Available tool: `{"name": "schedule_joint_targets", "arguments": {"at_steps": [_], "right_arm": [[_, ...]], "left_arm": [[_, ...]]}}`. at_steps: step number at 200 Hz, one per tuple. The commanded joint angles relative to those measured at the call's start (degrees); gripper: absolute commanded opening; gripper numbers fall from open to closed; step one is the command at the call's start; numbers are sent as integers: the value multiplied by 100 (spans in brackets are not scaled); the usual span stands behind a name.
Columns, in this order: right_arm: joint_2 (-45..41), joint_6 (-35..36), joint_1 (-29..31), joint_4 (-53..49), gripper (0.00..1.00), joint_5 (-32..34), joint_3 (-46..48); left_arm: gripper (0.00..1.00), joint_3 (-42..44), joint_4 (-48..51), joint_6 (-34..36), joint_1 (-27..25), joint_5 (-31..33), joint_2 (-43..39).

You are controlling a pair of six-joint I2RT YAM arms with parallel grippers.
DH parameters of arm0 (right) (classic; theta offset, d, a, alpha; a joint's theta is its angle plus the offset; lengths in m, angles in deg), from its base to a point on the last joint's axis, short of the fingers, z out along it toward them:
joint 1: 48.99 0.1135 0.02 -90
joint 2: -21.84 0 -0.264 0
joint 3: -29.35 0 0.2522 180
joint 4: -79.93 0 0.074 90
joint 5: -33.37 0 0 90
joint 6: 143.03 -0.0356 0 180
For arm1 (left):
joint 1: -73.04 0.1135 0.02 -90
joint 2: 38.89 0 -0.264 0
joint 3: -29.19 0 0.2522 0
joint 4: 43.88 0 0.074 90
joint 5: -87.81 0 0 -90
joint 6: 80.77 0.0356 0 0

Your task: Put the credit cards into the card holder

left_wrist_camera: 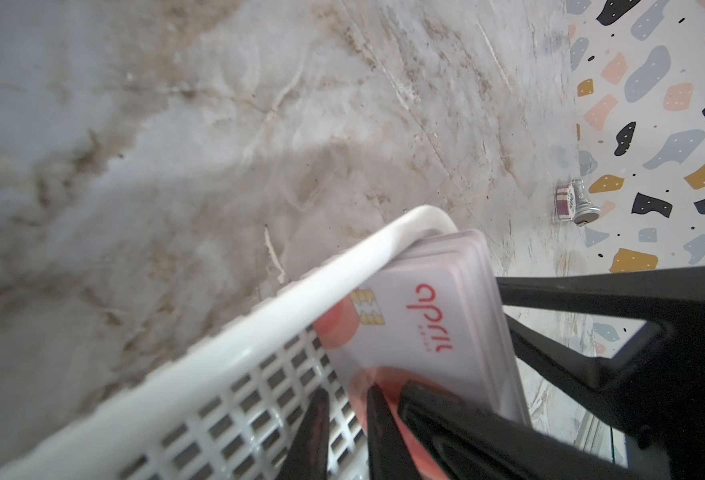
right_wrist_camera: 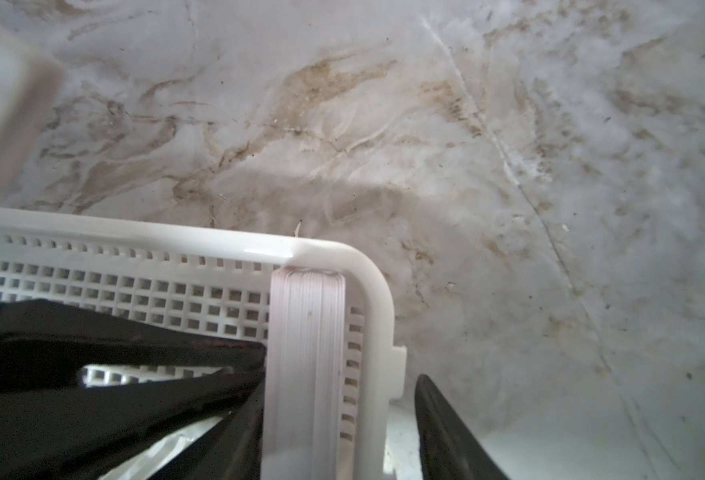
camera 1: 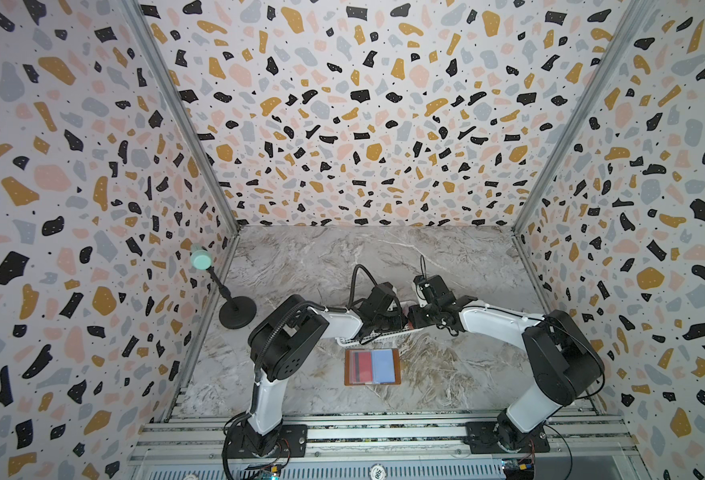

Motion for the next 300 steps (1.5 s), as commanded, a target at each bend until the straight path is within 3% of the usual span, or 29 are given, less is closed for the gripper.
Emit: {"name": "schedule_joint_targets", "arguments": {"at_steps": [1,66,104,208,300], "right_arm": [[-284,75,0,-209,53,274,-158],[-466,135,-6,-348,52,391,-154],[-550,129,-7,-369,52,386,-145],[-690,122,-3,-441,49,343,-123],[-1119,45,117,-431,46,116,-79]], "left_arm": [[21,147,55,-51,-23,80,87],[22,235,-51,-138,-14,74,79],[29,257,-58,-157,-1,70,76],[37,219,-126,-226,-5,0,175],[38,184,-131,-228,-5,-39,246]]}}
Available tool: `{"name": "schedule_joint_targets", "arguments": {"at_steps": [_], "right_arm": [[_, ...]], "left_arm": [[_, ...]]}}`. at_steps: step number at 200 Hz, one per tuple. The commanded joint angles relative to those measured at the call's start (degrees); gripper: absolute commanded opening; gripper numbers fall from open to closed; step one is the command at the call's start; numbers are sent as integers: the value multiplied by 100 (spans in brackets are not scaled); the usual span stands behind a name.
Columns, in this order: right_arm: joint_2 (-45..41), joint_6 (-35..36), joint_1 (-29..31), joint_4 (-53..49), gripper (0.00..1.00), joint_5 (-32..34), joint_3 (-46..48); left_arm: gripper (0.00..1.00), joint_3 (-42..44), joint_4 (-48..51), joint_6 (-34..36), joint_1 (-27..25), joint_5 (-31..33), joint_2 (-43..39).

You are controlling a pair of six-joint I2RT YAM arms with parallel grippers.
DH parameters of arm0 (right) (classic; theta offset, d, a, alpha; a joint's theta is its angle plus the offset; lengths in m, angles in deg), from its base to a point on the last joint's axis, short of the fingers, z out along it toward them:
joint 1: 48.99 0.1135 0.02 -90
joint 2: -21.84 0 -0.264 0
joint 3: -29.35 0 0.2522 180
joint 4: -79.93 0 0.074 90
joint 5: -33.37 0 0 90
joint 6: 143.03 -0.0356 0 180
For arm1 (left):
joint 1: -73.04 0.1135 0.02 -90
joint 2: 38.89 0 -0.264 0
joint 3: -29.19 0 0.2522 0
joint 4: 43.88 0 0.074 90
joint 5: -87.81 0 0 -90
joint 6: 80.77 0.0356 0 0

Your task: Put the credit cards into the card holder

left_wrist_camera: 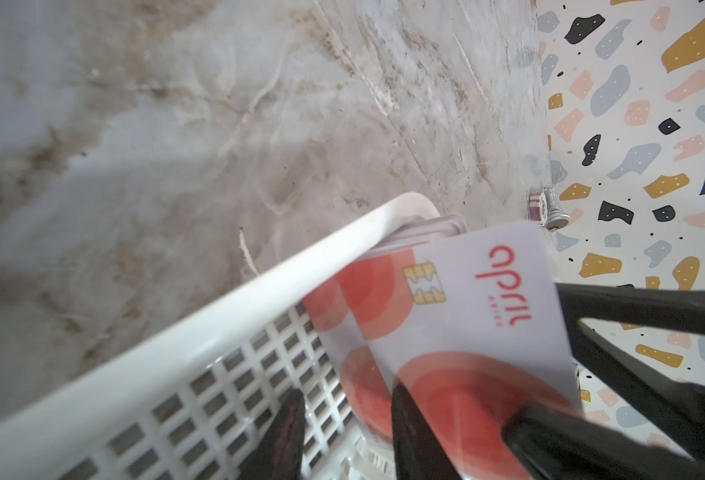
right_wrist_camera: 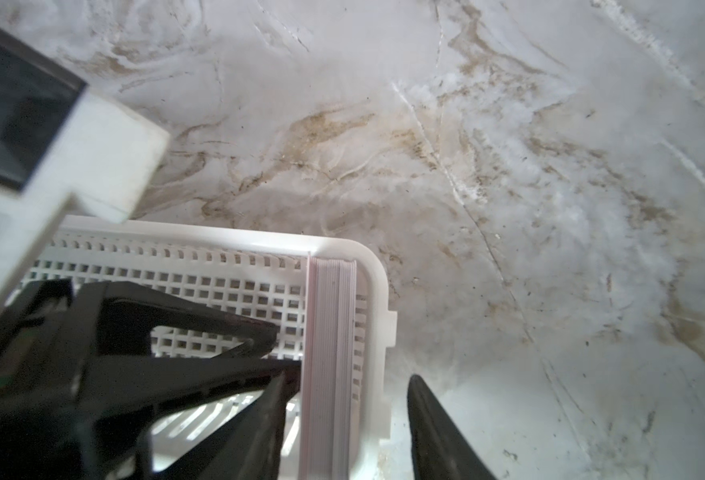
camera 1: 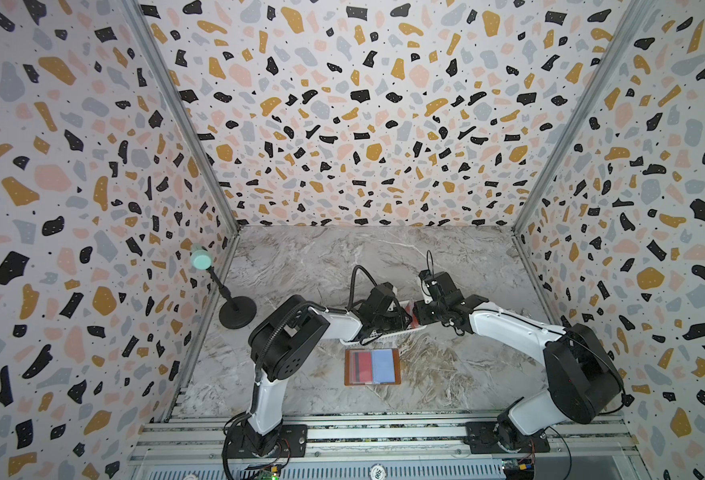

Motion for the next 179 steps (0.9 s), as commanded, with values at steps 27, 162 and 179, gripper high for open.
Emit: {"name": "schedule_joint_targets", "arguments": {"at_steps": [27,162,179], "right_arm": [[-476,-101,68,-93,39,-141,-53],[-82,-178,75,46,19,-277,-9],[-26,-173,73,59,19,-274,-9]], "left_arm": [[38,43,278,-27,-3,33,226],[38,63,261,-16,-5,43,191],[38,71,251,-21,-4,48,191]]}}
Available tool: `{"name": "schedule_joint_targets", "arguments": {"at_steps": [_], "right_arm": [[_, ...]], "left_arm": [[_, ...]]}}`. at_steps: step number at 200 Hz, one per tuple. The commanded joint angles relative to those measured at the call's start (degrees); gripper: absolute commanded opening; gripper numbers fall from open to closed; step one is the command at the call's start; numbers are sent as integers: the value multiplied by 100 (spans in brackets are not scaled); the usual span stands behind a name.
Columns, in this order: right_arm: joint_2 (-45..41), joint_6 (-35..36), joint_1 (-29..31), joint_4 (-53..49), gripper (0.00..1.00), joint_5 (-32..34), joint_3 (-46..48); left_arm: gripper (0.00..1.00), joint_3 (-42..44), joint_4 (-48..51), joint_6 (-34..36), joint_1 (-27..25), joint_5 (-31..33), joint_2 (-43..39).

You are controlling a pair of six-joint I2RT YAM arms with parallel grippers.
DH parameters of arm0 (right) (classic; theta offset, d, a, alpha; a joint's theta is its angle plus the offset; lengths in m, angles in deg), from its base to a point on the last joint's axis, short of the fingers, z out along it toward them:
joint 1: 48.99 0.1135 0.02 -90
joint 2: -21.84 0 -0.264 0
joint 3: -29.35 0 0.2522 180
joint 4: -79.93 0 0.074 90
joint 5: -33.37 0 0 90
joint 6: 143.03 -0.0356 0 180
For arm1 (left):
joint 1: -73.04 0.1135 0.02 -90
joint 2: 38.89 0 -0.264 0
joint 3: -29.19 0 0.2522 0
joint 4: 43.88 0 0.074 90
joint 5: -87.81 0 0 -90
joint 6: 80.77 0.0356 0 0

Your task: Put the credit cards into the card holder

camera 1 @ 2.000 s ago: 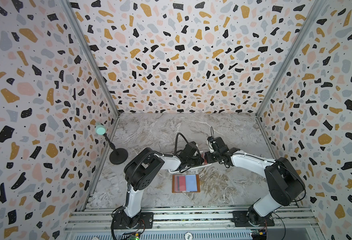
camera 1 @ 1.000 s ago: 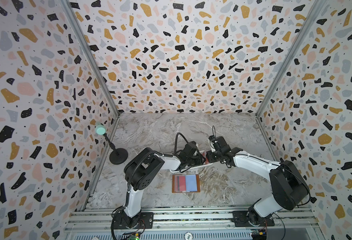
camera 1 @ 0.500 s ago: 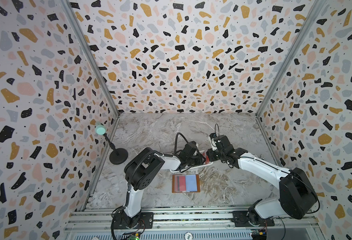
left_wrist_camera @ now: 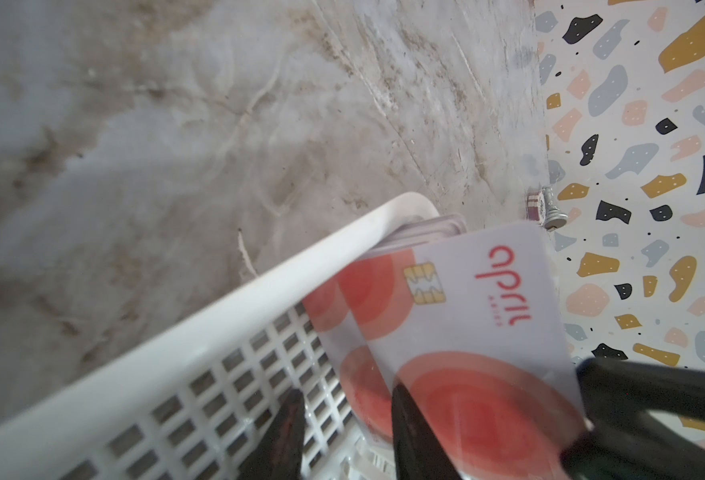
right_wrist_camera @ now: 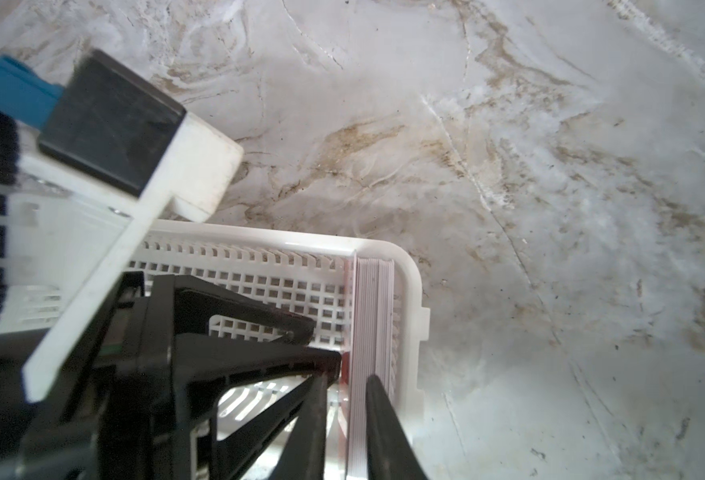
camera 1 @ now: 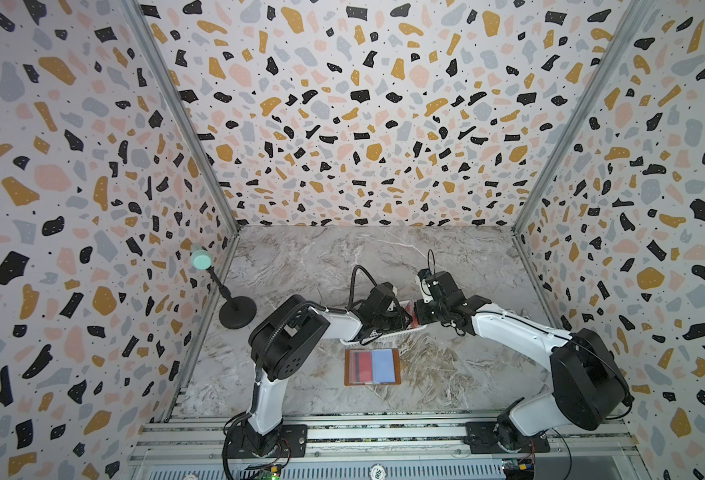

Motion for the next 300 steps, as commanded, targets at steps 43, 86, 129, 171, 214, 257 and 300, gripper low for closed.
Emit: {"name": "schedule_joint_targets", "arguments": {"at_steps": [43,86,129,171,214,257,300], "right_arm": [[101,-50,18,64,14,13,-28],[-93,-238,22,-40,7,57,-55],[-500,-404,20,-152,3,13,-37],[-1156,-642,0,-181,1,-179,57],[-2108,-919,-39,-84,1,-740,240],[-2992,-1299,-45,140,1,-1299,569],[-3564,-1579,-35,195,1,-1470,909]], "left_arm": [[38,81,245,-25,-2,69,173],[38,130,250,-1,-4,146,-34],[38,244,417,112,4,222,-623],[37,687,138,127,4,93,-1655],[37,1393,-867,-102,9,-182,-2642],[38,2299,-2207,-711,-4,-335,-3536],[39,2860,-2463,-866,-60,-199,-4137]]}}
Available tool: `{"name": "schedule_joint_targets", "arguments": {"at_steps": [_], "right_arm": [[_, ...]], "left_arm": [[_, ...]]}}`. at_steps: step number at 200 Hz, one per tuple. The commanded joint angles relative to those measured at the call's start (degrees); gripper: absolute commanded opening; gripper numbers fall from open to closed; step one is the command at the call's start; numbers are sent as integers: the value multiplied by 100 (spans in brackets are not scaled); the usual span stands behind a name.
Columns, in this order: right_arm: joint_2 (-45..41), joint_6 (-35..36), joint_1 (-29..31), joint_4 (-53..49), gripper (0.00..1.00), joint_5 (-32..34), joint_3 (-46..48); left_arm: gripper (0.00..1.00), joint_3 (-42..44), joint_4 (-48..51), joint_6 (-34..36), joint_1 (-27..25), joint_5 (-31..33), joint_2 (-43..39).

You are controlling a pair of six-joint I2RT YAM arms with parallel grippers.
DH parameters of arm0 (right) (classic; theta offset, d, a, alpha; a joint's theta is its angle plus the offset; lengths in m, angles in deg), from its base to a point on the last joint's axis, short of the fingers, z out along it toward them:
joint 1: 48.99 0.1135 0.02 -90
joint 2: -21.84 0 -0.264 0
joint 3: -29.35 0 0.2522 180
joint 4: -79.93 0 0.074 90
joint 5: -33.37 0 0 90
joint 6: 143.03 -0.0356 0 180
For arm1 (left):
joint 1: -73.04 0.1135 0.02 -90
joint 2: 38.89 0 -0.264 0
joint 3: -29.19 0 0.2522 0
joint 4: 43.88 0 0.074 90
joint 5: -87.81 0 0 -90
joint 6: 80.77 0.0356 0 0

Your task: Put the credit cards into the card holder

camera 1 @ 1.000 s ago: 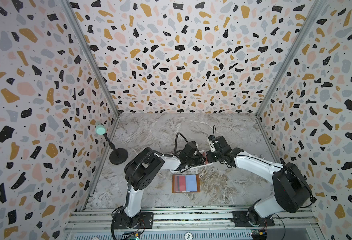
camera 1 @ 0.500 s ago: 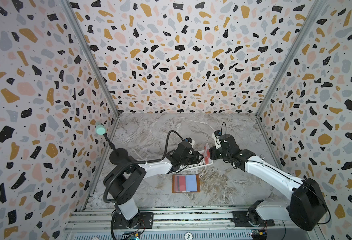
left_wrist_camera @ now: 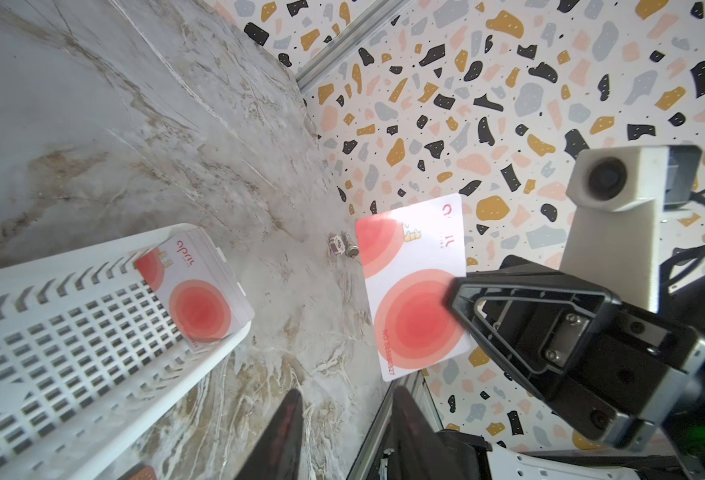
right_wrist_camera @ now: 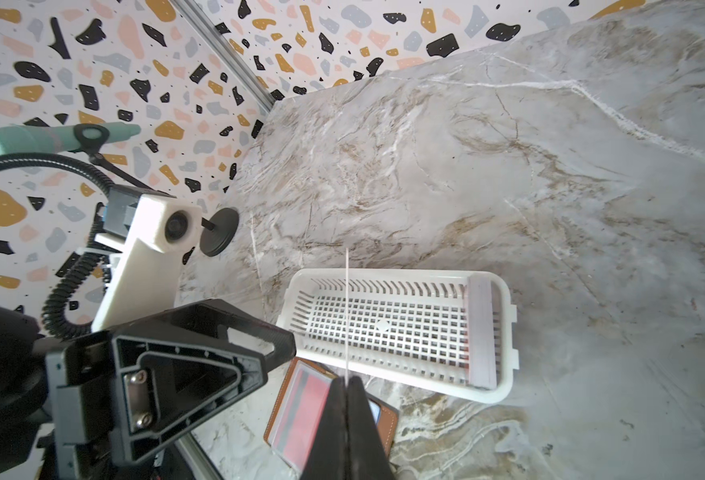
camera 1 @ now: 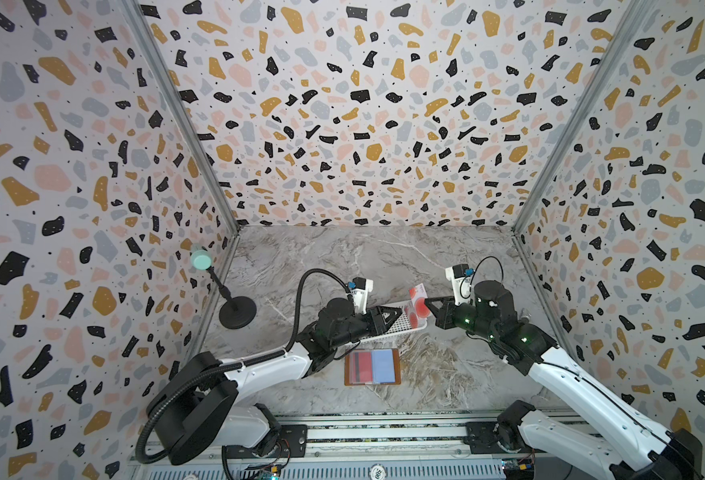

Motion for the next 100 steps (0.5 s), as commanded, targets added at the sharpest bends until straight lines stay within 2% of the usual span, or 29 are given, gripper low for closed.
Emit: {"name": "schedule_joint_targets", "arguments": {"at_steps": [1,63,100], "right_arm": [[-228,-259,-3,93,1,-248,126],[-727,-750,163,537,0,-475,653],[-951,-959,200,598,0,-515,698]], "left_arm": [[39,265,-678,-187,-48,16,-334],[40,1012,-1681,-722,-279,136,-747],[39,1087,-1912,-837,-347,251,-759]]}}
